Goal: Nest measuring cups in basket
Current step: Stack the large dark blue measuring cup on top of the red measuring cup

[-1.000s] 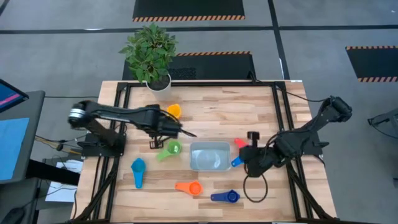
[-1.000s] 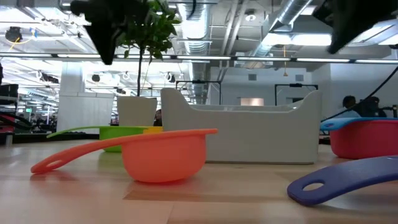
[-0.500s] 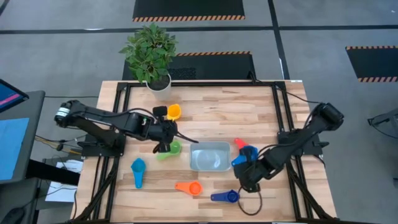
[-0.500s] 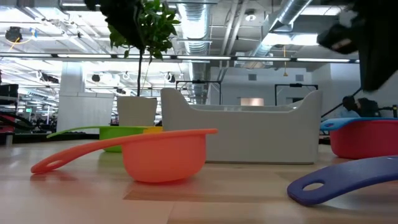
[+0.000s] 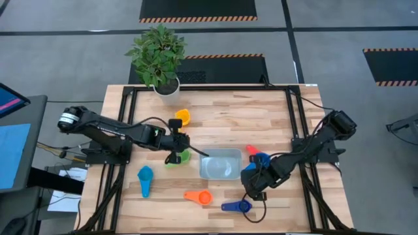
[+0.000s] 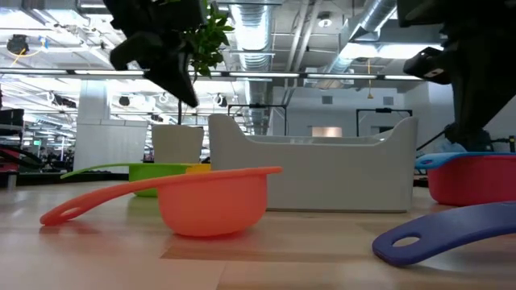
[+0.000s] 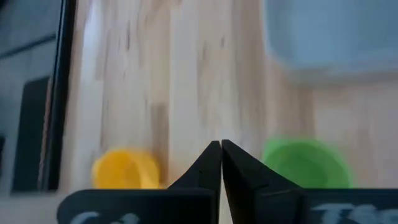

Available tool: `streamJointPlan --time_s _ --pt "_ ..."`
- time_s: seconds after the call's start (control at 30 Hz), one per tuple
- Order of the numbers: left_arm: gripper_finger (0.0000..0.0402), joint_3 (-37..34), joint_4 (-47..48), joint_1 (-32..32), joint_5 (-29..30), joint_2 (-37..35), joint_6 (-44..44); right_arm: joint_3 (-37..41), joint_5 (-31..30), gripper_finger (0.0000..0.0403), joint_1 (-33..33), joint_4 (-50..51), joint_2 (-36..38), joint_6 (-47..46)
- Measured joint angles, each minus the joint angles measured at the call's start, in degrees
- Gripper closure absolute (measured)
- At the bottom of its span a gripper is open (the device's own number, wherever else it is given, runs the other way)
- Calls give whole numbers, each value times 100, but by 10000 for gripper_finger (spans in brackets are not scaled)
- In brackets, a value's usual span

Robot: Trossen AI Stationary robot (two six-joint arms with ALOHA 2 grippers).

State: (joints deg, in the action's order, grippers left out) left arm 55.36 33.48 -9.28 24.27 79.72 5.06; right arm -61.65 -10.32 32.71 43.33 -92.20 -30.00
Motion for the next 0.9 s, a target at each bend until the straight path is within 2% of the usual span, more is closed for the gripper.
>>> streamJointPlan --time_s 0.17,0.47,0.7,0.9 --pt "398 -66 -624 48 13 2 345 0 1 381 35 49 -49 -82" --pt "401 -65 -649 315 -42 -106 490 -2 -45 392 131 172 -292 -323" --pt "400 -66 -548 328 -50 -107 490 4 -52 378 -68 309 -579 -402" --pt "400 -66 -532 328 -52 -107 481 2 -162 388 -328 332 -645 -255"
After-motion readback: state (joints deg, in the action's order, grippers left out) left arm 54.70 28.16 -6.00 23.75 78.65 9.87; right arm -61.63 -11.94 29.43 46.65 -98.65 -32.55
